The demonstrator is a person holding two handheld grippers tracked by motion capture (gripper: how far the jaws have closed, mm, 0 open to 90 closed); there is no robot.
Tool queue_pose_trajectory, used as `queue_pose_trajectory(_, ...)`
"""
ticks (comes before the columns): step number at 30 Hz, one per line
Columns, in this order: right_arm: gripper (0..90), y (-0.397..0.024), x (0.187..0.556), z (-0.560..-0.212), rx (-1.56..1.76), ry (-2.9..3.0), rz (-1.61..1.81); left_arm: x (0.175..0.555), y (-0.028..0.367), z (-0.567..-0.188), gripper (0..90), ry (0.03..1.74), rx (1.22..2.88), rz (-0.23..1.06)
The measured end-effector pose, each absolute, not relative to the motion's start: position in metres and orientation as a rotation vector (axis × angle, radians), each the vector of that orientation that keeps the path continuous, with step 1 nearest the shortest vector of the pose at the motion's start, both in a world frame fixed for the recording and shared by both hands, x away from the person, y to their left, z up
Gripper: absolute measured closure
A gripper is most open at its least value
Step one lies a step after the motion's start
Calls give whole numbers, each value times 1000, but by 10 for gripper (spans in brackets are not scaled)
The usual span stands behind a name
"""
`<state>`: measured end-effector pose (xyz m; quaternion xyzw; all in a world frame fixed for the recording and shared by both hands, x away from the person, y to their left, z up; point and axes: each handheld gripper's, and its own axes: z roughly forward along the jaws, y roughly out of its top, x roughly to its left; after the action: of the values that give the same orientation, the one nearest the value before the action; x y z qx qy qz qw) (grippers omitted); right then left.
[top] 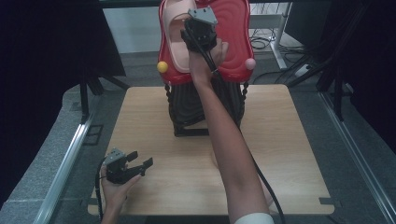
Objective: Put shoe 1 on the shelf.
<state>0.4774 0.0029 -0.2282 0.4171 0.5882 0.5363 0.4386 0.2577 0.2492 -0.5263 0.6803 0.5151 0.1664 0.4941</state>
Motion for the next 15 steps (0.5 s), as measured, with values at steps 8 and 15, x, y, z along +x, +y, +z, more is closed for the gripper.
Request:
queue_pose_trajectory(8,565,-16,458,-232,1022,1505,1400,258,248,-526,215,1251,1649,408)
queue_pose_trajectory(15,565,-34,437,-240,998,1556,1420,258,248,-524,215,1250,1645,414)
